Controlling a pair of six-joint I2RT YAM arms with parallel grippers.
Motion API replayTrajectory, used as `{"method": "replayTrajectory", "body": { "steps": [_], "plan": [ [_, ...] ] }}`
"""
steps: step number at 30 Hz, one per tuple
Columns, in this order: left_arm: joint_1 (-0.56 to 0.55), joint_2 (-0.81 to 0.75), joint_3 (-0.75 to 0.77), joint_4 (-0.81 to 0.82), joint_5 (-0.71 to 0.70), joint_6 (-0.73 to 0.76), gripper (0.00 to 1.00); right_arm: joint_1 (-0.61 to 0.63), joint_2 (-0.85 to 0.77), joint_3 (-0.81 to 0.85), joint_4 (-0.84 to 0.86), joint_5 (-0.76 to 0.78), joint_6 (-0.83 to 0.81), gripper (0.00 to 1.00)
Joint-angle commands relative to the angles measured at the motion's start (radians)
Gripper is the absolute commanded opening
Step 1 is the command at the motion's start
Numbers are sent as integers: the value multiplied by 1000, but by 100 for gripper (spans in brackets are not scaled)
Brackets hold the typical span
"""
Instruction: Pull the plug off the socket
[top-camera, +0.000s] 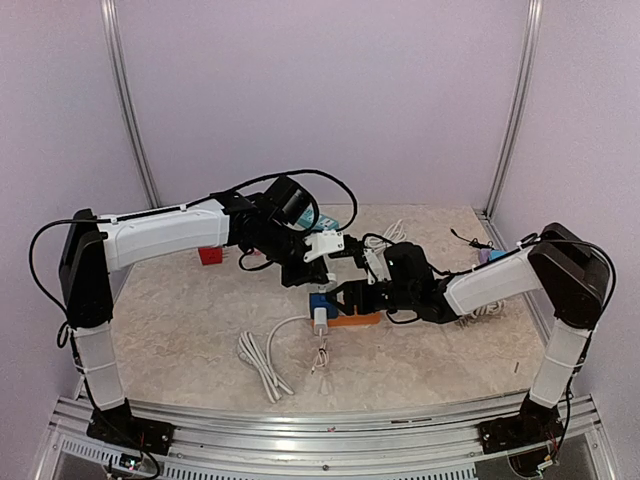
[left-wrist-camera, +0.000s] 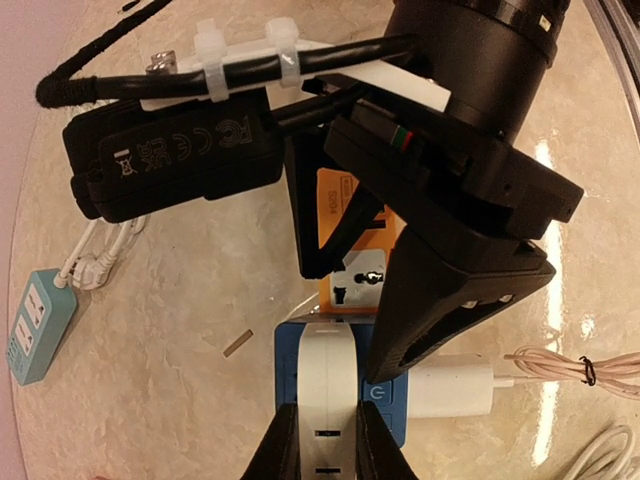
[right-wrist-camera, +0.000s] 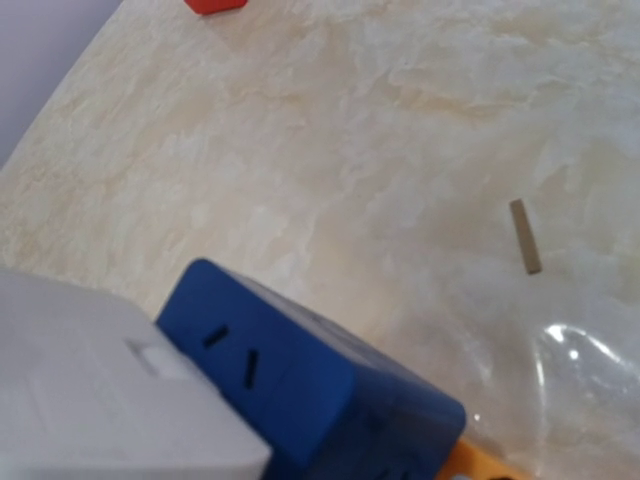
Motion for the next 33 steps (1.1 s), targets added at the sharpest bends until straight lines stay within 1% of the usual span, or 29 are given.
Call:
{"method": "replayTrajectory", "body": {
  "steps": [1, 9, 18, 21, 25, 29, 33],
  "plan": [
    [18, -43, 30, 6, 99, -3, 0, -9, 63, -8, -94, 53, 5, 69],
    [59, -38, 84, -27, 169, 7, 0, -20, 83, -10, -101, 53, 16, 69],
    [82, -9, 133, -46, 200, -1, 0, -26, 91, -11, -94, 43, 25, 69],
    [89, 9, 136, -54, 206, -3, 0, -27, 80, -8, -89, 19, 15, 69],
    [96, 16, 136, -49, 231, -14, 0, -32, 59, -2, -108, 36, 6, 69],
    [97, 2, 141, -48, 237, -26, 0, -39, 48, 2, -113, 23, -2, 70],
    [110, -27, 134, -36, 254, -52, 0, -43, -1, 13, -100, 5, -20, 72]
  ]
}}
